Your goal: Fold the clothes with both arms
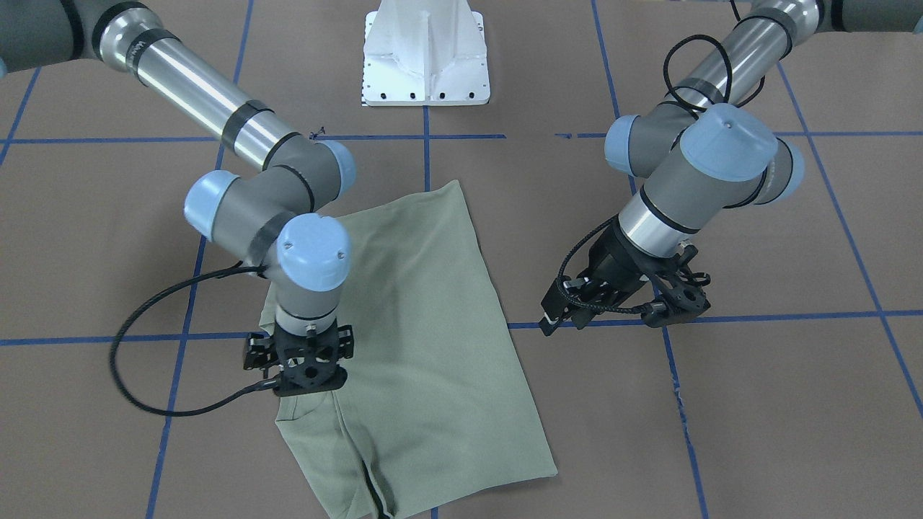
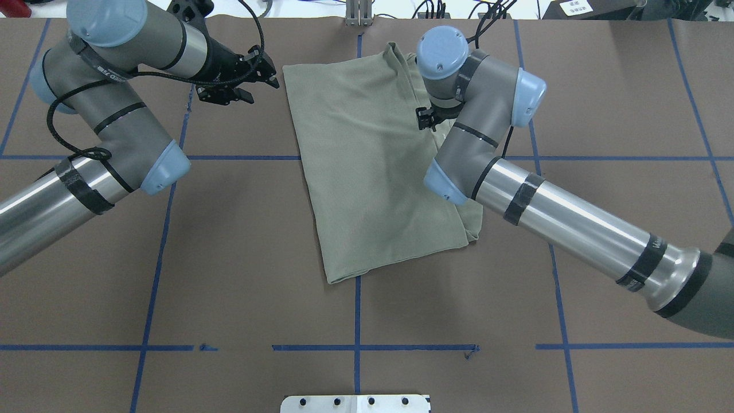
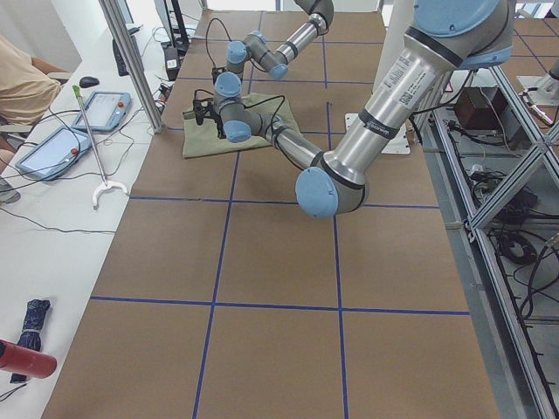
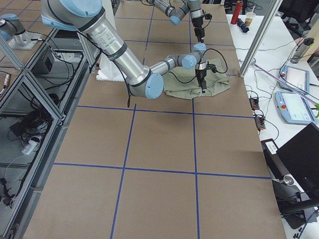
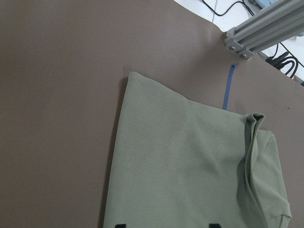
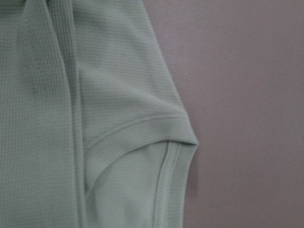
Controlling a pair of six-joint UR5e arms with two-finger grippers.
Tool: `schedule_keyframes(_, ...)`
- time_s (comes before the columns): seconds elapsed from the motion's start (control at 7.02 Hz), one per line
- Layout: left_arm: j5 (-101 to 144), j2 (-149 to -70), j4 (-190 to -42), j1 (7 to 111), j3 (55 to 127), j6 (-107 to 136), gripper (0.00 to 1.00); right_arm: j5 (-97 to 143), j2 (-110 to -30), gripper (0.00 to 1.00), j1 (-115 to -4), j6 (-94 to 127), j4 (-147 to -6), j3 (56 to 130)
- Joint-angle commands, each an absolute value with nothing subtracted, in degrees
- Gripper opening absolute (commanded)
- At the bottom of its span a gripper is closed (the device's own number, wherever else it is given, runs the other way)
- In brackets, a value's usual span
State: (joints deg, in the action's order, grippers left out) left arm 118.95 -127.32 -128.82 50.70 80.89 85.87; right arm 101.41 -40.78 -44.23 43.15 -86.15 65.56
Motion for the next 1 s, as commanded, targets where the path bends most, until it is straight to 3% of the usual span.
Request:
schedule_keyframes(0.0,119.00,-127.35,-128.50,50.63,81.12,85.78,0.66,107.31,-45.07,1.00,-46.15,47.06,-96.80,81.30)
schedule_keyframes(0.43,118.92,-125.18,-127.89,50.71,84.79,85.78,0.66,106.96,-56.29,1.00,-40.19,69.69,-94.76,98.29)
schedule_keyframes(0.85,118.57,-123.13,-128.23,50.63,87.98,85.17,0.66,105.39,-68.52,1.00,-36.40,99.58,-69.95,98.27)
